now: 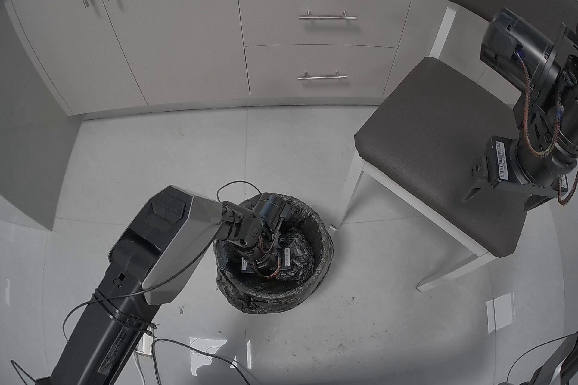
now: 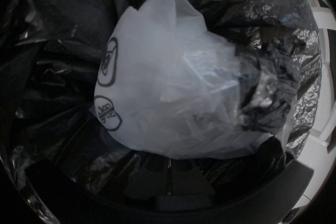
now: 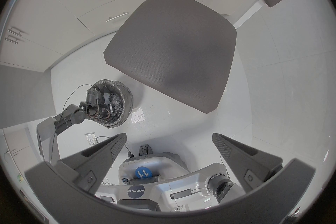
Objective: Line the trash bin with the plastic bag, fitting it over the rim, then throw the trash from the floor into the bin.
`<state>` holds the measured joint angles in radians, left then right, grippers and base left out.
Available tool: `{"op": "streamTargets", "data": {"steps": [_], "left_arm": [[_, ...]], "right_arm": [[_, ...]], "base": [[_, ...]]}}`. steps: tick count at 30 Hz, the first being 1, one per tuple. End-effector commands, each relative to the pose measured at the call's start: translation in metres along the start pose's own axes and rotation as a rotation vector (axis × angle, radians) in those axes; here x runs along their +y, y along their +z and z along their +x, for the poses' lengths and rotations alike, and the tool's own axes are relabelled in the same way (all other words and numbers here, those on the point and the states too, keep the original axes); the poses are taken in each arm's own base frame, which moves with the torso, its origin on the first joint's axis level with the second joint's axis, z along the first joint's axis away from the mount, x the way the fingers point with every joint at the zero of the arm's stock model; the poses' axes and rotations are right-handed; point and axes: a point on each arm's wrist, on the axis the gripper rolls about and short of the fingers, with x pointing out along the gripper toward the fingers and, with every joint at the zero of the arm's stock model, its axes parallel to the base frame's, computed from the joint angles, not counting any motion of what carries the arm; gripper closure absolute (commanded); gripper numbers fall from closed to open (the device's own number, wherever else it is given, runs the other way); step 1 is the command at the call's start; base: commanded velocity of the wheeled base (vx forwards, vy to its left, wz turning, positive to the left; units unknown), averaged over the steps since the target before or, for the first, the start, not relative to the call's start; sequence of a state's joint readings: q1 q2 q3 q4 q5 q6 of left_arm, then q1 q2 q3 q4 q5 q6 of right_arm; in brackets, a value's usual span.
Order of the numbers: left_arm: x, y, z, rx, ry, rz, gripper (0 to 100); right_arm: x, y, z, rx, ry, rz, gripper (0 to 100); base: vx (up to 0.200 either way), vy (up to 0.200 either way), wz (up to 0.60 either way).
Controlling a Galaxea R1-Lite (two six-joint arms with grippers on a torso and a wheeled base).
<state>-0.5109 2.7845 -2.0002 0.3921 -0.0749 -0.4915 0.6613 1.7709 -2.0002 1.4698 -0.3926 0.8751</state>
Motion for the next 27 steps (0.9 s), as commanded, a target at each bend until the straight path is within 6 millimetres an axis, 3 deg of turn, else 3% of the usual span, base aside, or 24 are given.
{"op": "streamTargets", "data": {"steps": [1, 5, 13, 14, 15, 18, 27], "left_arm": [[0.003, -0.006, 0.013, 0.002, 0.035, 0.036, 100], [0.000, 0.000, 0.003, -0.029, 0.037, 0.039, 100], [-0.013, 0.021, -0.058, -0.131, 0.034, 0.018, 100], [-0.013, 0.021, -0.058, -0.131, 0.034, 0.018, 100], [-0.017, 0.023, -0.079, -0.127, 0.025, -0.011, 100], [-0.021, 0.025, -0.098, -0.135, 0.011, -0.026, 100], [-0.015, 0.032, -0.105, -0.159, 0.002, -0.083, 100]], "right_arm": [[-0.001, -0.001, -0.002, -0.006, 0.008, 0.002, 0], [-0.002, -0.001, -0.003, -0.008, 0.011, 0.002, 0], [-0.005, -0.001, -0.007, -0.014, 0.018, 0.006, 0], [-0.005, -0.001, -0.007, -0.014, 0.018, 0.006, 0], [-0.005, -0.001, -0.007, -0.015, 0.019, 0.006, 0], [-0.005, -0.001, -0.007, -0.013, 0.017, 0.005, 0], [-0.003, -0.001, -0.005, -0.011, 0.015, 0.004, 0]], "base": [[0.000, 0.000, 0.00], [0.000, 0.000, 0.00], [0.000, 0.000, 0.00], [0.000, 0.000, 0.00], [0.000, 0.000, 0.00], [0.000, 0.000, 0.00], [0.000, 0.000, 0.00]]}}
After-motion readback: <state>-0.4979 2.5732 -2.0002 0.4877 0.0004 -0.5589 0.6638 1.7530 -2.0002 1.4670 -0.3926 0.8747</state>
